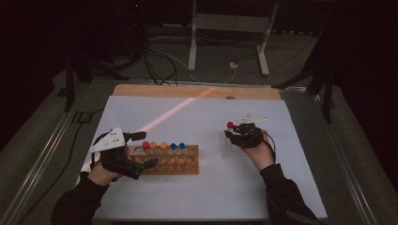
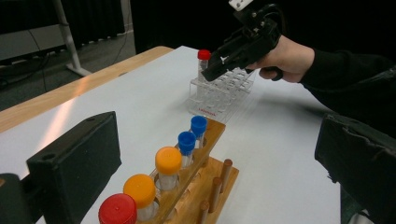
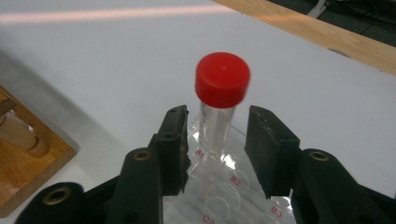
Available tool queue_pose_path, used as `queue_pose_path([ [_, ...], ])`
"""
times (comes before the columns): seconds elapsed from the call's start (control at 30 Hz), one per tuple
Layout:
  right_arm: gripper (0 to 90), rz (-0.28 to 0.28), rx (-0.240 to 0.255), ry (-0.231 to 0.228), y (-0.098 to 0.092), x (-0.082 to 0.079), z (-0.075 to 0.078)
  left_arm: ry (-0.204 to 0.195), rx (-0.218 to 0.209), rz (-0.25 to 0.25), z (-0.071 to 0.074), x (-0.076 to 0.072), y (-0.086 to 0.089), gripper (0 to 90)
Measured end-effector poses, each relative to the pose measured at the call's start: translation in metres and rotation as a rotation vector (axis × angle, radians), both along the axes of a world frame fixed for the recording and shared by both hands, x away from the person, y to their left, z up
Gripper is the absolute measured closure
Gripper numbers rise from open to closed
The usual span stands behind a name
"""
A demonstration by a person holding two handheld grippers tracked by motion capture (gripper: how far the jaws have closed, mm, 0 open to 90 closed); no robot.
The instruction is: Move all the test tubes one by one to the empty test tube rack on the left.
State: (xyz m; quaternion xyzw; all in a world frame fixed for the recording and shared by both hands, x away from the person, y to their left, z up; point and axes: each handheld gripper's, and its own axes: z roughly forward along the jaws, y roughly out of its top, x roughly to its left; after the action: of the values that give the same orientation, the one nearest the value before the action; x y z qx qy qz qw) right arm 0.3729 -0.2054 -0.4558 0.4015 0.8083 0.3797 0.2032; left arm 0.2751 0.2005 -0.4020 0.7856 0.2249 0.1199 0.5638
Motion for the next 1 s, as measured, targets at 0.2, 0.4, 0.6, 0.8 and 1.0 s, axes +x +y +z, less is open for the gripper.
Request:
queue_pose_path([
  [0.2, 74.6, -0.014, 0.008, -0.001, 0.004, 0.002, -0.002, 0.002, 0.001, -0.002, 0.0, 0.0, 0.0, 1.1],
  [0.4, 75.2, -0.012, 0.023, -0.031, 0.001, -0.004, 0.01, 0.001, 0.0, -0.005, 0.0, 0.0, 0.0, 1.1],
  [0.6, 75.2, -0.003, 0.039, -0.106, -0.006, -0.016, 0.036, 0.002, 0.006, -0.007, 0.001, -0.001, -0.001, 1.2],
  [0.8, 75.2, 0.018, 0.079, -0.167, -0.011, -0.031, 0.058, 0.003, 0.008, -0.008, 0.001, -0.002, -0.004, 1.2],
  [1.0, 75.2, 0.089, 0.055, -0.182, 0.0, -0.048, 0.064, 0.002, 0.021, -0.034, 0.002, -0.005, -0.01, 1.2],
])
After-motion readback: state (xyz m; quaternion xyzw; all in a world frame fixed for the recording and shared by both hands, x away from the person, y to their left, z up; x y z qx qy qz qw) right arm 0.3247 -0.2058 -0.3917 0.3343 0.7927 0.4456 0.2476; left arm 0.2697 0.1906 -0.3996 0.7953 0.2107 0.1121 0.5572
